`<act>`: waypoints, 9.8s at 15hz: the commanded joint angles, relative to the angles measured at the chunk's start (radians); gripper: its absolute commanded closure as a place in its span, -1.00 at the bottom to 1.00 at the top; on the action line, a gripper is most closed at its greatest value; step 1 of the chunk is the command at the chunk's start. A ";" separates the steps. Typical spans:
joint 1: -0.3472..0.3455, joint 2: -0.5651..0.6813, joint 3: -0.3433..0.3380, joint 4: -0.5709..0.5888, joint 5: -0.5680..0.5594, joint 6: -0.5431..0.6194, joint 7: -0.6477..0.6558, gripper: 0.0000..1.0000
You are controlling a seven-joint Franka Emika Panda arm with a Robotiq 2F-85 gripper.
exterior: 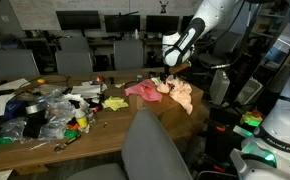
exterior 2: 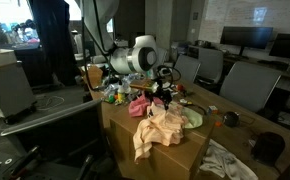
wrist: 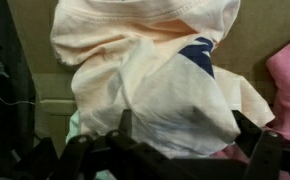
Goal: Pick the clothes on the box and put them on the back rest of the chair
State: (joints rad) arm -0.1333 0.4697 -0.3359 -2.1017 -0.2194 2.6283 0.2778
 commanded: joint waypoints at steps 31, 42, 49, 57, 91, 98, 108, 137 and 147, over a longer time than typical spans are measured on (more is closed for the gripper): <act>0.064 -0.977 0.315 -0.403 -0.198 -0.386 -0.045 0.98; 0.300 -1.072 0.374 -0.398 0.013 -0.518 -0.515 0.98; 0.332 -1.097 0.371 -0.482 -0.014 -0.525 -0.638 0.98; 0.280 -1.088 0.368 -0.595 -0.078 -0.512 -0.618 0.98; 0.438 -0.507 0.551 -0.146 0.095 -0.499 -0.695 0.98; 0.346 -0.374 0.529 -0.105 0.224 -0.510 -0.749 0.98; 0.276 -0.312 0.536 -0.082 0.425 -0.526 -0.884 0.39; 0.033 -0.449 0.241 -0.102 0.334 -0.085 -0.581 -1.00; 0.097 -0.202 -0.035 0.017 -0.232 0.192 0.071 -1.00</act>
State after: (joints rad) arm -0.1253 0.1815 -0.2347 -2.1755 -0.3008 2.8011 0.1517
